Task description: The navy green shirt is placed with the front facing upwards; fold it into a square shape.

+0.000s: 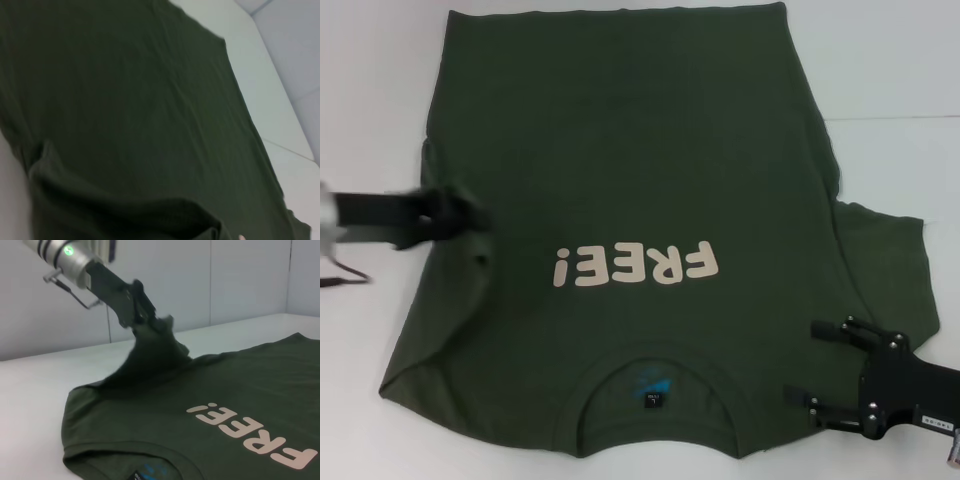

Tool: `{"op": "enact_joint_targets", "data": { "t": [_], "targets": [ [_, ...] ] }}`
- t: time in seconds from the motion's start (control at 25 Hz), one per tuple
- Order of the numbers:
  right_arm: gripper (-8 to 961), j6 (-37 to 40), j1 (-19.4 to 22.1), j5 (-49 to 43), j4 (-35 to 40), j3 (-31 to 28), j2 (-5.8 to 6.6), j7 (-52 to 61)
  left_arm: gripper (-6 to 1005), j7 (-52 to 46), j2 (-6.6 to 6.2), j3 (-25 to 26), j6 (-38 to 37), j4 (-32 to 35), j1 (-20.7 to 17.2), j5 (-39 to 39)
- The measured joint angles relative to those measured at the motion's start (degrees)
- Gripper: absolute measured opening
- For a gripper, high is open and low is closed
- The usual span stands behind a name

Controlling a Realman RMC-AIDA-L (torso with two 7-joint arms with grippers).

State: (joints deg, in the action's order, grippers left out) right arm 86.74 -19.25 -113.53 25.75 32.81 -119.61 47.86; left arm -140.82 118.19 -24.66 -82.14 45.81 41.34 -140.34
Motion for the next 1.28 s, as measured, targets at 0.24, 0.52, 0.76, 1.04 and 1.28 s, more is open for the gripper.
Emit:
{"op": "enact_joint_targets", "data": {
  "t": [0.24,0.52,0.76,1.04,1.28],
  "targets": [
    [928,0.12,-0.04,-0.02,0.0,0.13,0.0,-0.05,19,2.1,2.54,-0.19,5.39,-4.87,-0.01,3.34],
    [928,0.43,0.25,-0.02,0.0,0.26,-0.02,-0.1,75,3.16,2.85,-0.24,9.55,-9.05,-0.47,4.32],
    [927,0.55,0.45,-0.02,0.0,0.28,-0.09,-0.14,159,5.76,3.22,-0.32,9.34,-10.38,-0.85,6.68],
    [927,0.55,0.57,-0.02,0.0,0.0,-0.02,-0.14,338,8.04,2.24,-0.32,6.03,-13.07,-1.14,10.22],
    [928,0.54,0.55,-0.02,0.0,-0.03,0.0,-0.14,599,6.98,0.35,-0.31,8.72,-13.18,-2.45,10.18]
  ]
}}
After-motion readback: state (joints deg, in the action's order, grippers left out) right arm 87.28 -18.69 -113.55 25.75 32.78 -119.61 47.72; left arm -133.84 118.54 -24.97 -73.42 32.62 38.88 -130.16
